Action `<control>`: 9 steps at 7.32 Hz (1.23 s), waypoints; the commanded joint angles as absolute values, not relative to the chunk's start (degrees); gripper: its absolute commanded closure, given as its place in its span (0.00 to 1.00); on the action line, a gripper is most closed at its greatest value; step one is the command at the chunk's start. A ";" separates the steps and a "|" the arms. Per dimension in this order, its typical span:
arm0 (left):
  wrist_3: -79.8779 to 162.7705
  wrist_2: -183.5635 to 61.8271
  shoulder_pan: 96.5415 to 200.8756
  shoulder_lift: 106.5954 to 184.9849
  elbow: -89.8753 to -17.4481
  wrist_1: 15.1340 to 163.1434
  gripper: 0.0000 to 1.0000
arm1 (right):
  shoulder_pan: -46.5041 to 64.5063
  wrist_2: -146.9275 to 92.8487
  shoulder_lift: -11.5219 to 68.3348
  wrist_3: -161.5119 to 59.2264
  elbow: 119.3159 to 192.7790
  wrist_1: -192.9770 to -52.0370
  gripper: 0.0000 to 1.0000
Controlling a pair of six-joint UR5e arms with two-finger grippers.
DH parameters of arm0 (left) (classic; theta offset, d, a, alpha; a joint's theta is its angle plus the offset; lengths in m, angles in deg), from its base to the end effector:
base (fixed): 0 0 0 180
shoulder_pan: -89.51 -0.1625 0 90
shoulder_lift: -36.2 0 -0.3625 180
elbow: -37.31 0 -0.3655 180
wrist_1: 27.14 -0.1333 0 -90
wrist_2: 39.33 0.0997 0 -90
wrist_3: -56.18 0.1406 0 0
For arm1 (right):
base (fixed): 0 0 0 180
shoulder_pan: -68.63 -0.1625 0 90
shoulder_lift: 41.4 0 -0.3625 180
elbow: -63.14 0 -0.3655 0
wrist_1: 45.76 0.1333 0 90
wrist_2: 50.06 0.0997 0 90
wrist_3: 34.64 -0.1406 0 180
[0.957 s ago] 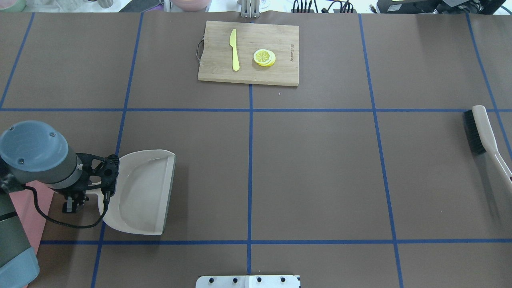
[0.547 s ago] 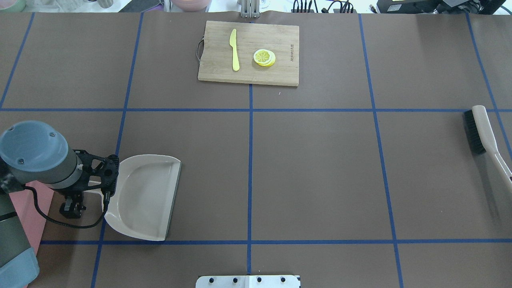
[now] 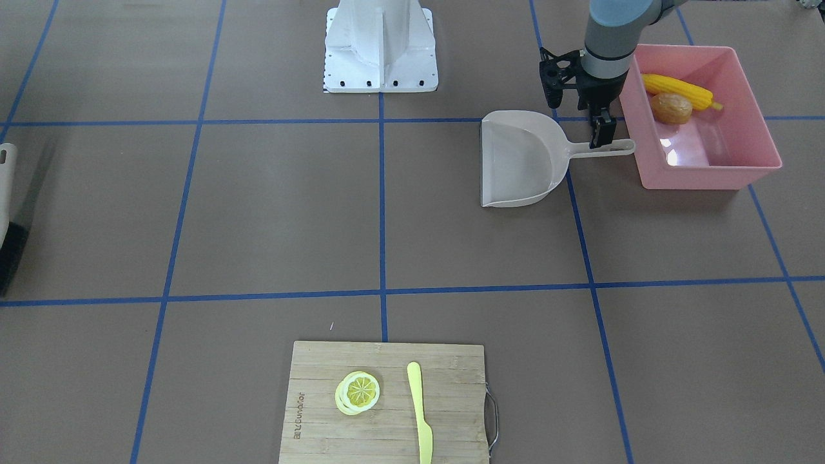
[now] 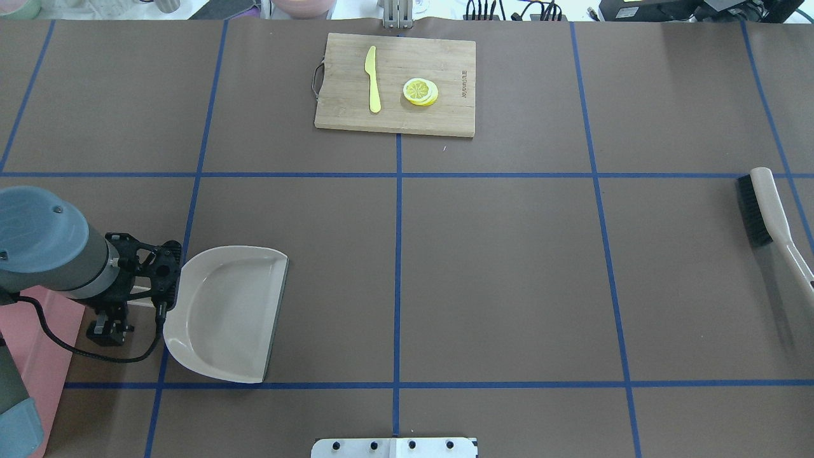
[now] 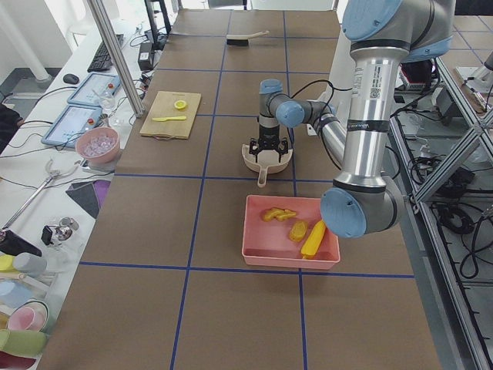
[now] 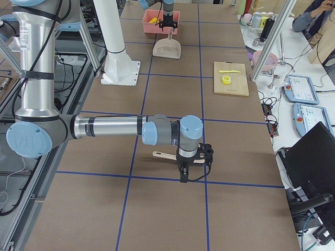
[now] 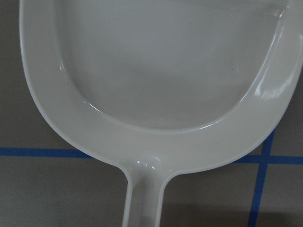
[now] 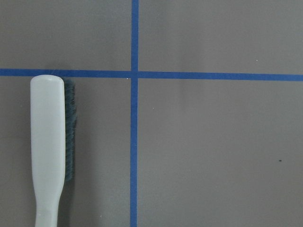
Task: Sweep and dump trash into bin
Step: 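Open the left gripper and lift it off the dustpan handle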
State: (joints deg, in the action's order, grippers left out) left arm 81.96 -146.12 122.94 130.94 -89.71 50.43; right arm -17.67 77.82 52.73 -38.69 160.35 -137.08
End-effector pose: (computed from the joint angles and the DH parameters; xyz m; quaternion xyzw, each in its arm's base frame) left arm 0.3290 -0.3283 0.3488 0.2040 0.2027 0.6579 0.6960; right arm 0.0184 -0.4440 0.6123 -0.0074 -0.3248 -0.0021 0.9458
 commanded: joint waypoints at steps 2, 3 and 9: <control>81.58 -154.34 137.00 131.64 -89.97 51.17 0.02 | -17.68 77.82 52.73 -38.68 160.35 -137.08 0.00; 80.88 -154.99 142.37 131.99 -89.87 51.26 0.02 | -17.68 77.82 52.73 -38.68 160.35 -137.08 0.00; 61.53 -167.02 168.38 133.67 -74.97 51.87 0.02 | -17.68 77.82 52.73 -38.68 160.35 -137.08 0.00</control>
State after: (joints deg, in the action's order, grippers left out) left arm 61.64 -162.86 161.20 133.67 -80.71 51.41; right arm -17.68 77.82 52.73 -38.68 160.35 -137.08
